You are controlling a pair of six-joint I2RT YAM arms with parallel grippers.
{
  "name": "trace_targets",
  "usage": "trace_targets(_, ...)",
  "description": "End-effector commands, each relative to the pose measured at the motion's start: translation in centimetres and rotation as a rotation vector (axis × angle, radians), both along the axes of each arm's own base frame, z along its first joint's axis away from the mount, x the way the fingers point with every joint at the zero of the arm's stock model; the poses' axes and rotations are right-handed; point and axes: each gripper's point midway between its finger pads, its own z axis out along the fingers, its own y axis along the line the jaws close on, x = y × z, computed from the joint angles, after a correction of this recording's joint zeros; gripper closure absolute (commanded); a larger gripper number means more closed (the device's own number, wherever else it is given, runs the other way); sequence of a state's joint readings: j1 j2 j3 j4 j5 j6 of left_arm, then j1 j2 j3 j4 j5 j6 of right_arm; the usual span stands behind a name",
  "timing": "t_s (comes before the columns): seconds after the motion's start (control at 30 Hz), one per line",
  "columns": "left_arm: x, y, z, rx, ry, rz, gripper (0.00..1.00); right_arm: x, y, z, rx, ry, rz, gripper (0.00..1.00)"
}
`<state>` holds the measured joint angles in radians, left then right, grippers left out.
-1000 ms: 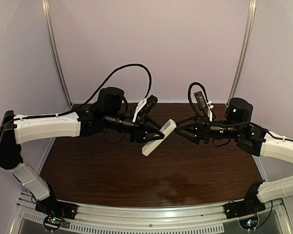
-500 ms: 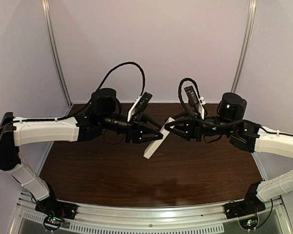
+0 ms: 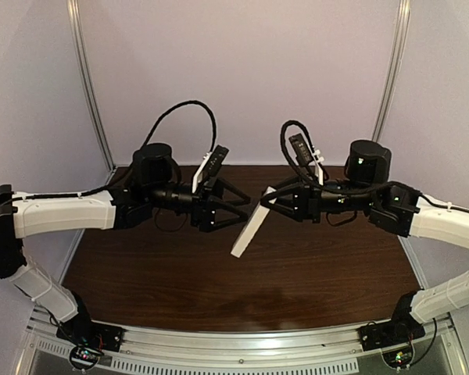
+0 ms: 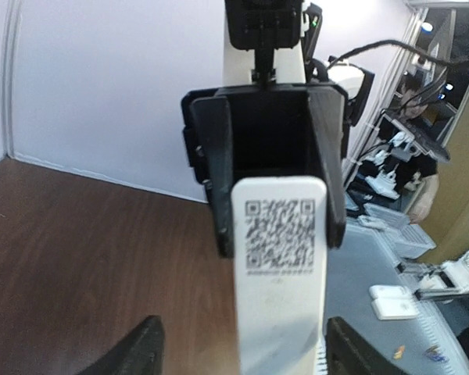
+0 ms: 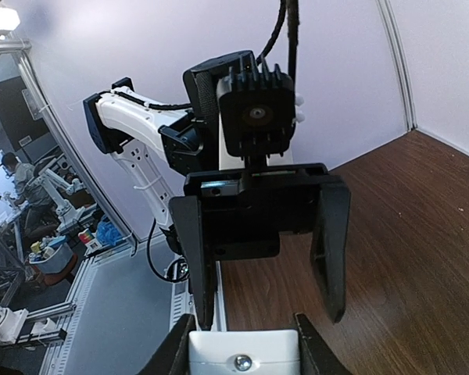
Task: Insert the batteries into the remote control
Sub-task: Pass from the left arm to the right, then place the remote control at the center of the board.
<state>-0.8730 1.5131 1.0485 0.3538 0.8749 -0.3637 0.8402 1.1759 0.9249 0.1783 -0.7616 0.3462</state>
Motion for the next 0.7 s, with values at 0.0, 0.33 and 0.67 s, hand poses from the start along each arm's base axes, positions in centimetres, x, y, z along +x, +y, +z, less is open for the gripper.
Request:
trace_targets(0.0, 3.5, 3.3, 0.1, 0.018, -0.023, 0.197, 0.05, 1.7, -0.3, -1.2, -0.154, 0.056, -0.101, 0.97)
trace_targets(0.33, 8.7, 9.3, -3.6, 0.216, -0.005, 0.610, 0.02, 5.8, -2.4, -11.3, -0.661, 0.225, -0.311, 1.00)
trace_targets(0.67, 10.2, 11.4, -6.7, 0.310, 0.036, 0.732, 0.03, 7.6, -3.9, -18.3, -1.021, 0.293, -0.362, 1.00)
